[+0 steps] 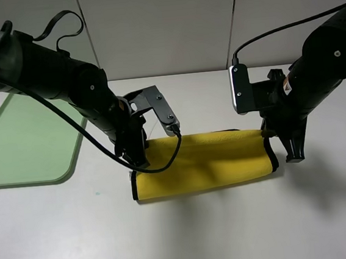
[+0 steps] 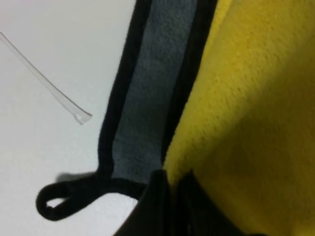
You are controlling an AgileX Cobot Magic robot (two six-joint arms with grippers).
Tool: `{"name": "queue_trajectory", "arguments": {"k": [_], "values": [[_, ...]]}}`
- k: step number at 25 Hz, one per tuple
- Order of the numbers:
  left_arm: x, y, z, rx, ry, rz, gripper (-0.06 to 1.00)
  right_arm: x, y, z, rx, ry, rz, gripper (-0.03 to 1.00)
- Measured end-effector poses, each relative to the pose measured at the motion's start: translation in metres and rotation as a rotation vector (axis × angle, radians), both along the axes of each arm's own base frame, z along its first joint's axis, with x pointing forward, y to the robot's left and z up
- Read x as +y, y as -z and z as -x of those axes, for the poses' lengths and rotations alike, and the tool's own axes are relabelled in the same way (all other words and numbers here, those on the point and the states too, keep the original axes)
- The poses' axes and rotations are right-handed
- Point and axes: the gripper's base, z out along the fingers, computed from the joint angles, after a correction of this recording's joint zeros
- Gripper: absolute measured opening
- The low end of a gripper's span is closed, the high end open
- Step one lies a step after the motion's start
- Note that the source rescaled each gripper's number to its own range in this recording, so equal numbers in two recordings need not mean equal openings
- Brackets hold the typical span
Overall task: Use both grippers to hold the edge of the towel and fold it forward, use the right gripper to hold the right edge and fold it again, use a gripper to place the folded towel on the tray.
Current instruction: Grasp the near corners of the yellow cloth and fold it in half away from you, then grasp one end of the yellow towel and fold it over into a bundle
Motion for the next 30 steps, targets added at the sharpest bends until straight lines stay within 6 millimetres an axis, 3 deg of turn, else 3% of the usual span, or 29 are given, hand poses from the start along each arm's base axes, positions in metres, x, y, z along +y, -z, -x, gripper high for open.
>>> {"name": "queue_trajectory", "arguments": {"k": [7,10,11,12,14,15,17,21,30], "values": [[0.0,0.0,-0.001,-0.009,0.002,0.004,0.01,0.001,0.0,-0.001,-0.013,-0.005,-0.005,0.0],[0.0,0.0,-0.001,-0.01,0.004,0.003,0.11,0.001,-0.001,-0.002,-0.021,-0.007,-0.011,0.05],[0.0,0.0,-0.001,-0.011,0.004,0.002,0.21,0.001,-0.001,-0.002,-0.026,-0.009,-0.013,0.14],[0.001,0.0,-0.002,-0.011,-0.002,0.002,0.32,0.001,-0.001,-0.002,-0.028,-0.009,-0.013,0.31],[0.002,0.0,-0.003,-0.007,-0.036,0.014,0.66,0.002,-0.001,-0.003,-0.038,0.009,-0.029,0.7],[0.002,0.0,-0.003,-0.007,-0.056,0.022,0.77,0.003,-0.002,-0.005,-0.054,0.025,-0.05,0.82],[0.002,0.0,-0.004,-0.006,-0.089,0.039,0.92,0.006,-0.004,-0.008,-0.093,0.053,-0.096,0.93],[0.002,0.0,-0.004,-0.005,-0.104,0.045,0.98,0.009,-0.007,-0.012,-0.138,0.082,-0.154,0.99],[0.002,0.0,-0.004,-0.004,-0.107,0.046,1.0,0.012,-0.007,-0.011,-0.119,0.14,-0.208,1.0]]}}
